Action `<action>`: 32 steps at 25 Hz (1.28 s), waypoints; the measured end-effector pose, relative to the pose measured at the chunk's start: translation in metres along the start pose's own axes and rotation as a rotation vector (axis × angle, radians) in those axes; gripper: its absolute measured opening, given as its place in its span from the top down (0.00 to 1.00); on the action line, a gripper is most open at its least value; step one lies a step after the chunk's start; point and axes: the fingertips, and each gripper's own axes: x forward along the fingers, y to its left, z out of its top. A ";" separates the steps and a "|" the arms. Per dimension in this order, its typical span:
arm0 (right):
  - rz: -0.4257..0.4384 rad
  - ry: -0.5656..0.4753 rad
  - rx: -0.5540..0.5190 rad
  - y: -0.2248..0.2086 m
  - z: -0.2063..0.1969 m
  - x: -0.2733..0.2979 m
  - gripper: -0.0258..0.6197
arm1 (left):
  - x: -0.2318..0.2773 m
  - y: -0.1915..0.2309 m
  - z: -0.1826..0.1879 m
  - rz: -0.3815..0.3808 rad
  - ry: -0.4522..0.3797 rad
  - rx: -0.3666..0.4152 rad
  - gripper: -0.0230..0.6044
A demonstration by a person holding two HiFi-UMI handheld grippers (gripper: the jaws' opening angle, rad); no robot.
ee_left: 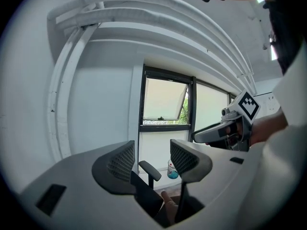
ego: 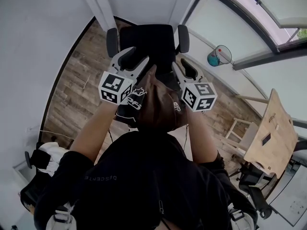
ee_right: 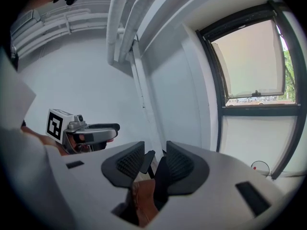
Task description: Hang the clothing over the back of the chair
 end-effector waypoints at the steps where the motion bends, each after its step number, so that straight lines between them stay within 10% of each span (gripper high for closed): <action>1: -0.001 -0.013 -0.008 0.003 0.005 -0.003 0.73 | -0.003 -0.001 0.004 -0.001 -0.006 0.003 0.60; 32: -0.057 -0.260 -0.155 0.159 0.037 -0.129 0.78 | -0.153 -0.079 0.065 -0.214 -0.196 0.093 0.65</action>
